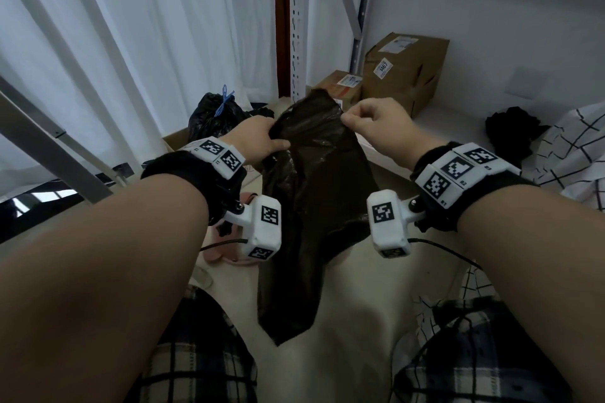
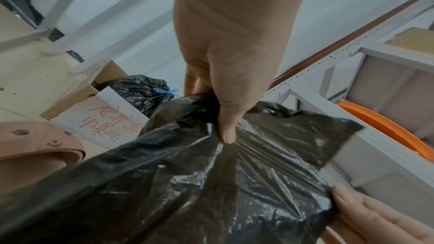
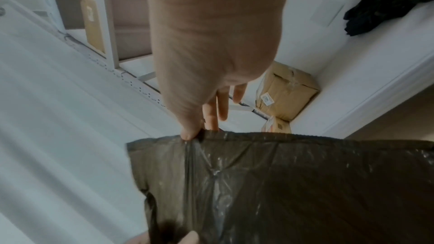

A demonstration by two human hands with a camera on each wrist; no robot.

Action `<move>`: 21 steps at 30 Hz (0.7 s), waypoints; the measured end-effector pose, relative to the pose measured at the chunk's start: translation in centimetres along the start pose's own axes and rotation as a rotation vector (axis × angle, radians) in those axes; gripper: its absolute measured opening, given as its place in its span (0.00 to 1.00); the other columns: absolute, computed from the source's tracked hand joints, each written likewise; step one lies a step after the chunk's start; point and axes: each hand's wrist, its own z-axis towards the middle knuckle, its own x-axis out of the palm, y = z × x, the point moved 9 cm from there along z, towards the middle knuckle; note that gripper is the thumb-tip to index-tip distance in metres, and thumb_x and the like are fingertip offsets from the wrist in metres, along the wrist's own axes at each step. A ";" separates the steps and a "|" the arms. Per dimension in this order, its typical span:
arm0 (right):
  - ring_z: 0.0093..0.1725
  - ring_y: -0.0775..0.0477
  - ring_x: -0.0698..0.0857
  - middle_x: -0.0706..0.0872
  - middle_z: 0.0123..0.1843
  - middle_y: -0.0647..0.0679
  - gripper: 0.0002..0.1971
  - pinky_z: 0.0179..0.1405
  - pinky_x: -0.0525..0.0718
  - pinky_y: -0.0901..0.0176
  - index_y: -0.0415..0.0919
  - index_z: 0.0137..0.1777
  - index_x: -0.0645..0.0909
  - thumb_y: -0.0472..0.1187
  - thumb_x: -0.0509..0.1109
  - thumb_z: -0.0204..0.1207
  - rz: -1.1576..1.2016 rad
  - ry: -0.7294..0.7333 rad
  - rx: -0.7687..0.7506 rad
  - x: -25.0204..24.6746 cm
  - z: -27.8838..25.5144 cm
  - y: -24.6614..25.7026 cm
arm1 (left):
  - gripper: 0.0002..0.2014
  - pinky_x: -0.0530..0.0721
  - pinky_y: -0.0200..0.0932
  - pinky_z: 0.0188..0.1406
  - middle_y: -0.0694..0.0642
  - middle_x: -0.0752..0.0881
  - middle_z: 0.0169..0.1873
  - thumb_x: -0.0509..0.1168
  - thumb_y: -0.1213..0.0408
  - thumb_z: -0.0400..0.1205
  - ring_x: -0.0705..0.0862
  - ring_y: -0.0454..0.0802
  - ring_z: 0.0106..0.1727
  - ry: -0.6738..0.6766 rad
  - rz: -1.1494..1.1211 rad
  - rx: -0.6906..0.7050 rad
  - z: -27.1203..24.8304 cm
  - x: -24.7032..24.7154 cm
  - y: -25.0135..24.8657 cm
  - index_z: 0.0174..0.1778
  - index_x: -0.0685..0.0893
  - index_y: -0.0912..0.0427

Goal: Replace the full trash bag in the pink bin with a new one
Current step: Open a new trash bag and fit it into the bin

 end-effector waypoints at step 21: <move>0.44 0.43 0.81 0.82 0.38 0.41 0.10 0.46 0.76 0.56 0.33 0.38 0.85 0.41 0.73 0.74 -0.289 0.247 0.316 1.9 -0.8 -5.3 | 0.14 0.80 0.51 0.51 0.60 0.82 0.38 0.56 0.59 0.86 0.82 0.59 0.46 -0.695 -0.537 -0.170 -1.3 -6.3 3.6 0.43 0.80 0.65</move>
